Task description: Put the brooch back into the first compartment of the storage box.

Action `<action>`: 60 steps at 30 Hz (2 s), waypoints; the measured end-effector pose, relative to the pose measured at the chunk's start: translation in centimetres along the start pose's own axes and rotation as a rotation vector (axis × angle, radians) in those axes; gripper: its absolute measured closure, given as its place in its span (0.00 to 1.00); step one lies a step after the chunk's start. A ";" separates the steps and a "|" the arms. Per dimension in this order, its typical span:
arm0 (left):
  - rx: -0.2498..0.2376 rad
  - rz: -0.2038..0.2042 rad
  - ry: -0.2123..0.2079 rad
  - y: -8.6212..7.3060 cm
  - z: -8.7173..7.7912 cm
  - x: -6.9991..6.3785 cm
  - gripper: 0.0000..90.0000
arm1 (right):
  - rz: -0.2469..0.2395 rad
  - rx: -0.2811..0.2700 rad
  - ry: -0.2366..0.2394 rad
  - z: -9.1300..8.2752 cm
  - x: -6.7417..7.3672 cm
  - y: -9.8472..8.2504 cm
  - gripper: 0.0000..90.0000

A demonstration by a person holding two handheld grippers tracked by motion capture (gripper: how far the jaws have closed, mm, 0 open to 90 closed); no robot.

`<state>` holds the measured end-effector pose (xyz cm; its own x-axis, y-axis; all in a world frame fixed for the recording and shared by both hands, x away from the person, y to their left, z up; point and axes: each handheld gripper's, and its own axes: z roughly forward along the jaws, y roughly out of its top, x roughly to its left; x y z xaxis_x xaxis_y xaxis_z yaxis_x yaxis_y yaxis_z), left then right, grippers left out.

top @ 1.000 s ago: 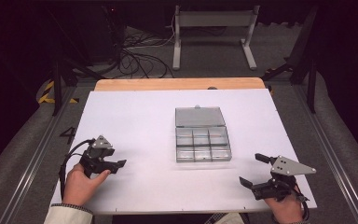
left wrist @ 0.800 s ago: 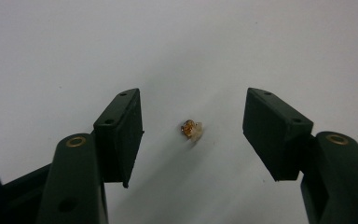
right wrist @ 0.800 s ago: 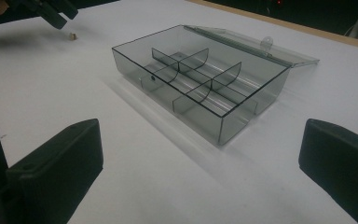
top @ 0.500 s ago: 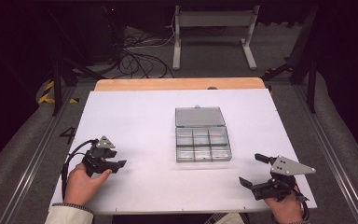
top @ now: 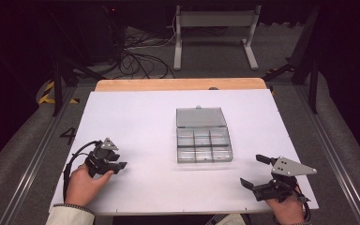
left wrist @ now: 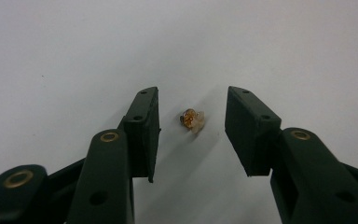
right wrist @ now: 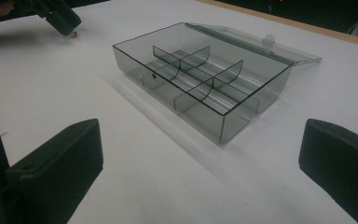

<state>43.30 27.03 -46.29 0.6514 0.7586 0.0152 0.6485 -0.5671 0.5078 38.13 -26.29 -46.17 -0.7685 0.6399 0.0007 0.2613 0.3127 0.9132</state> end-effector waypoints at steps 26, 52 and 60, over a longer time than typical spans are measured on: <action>0.048 0.018 -0.001 0.2 0.6 -0.3 0.85 | 0.001 0.015 0.015 0.3 0.0 -0.1 0.00; -0.047 0.009 0.001 0.6 -1.2 -0.4 0.86 | -0.003 0.014 0.012 0.2 0.0 0.0 0.00; -0.071 0.004 0.002 0.6 -1.4 -0.6 0.86 | -0.002 0.015 0.011 0.3 0.0 0.0 0.00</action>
<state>42.78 26.72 -44.73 0.6532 0.7570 0.0190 0.6161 -0.5459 0.5678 38.26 -26.12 -46.31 -0.7753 0.6316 0.0034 0.2684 0.3246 0.9070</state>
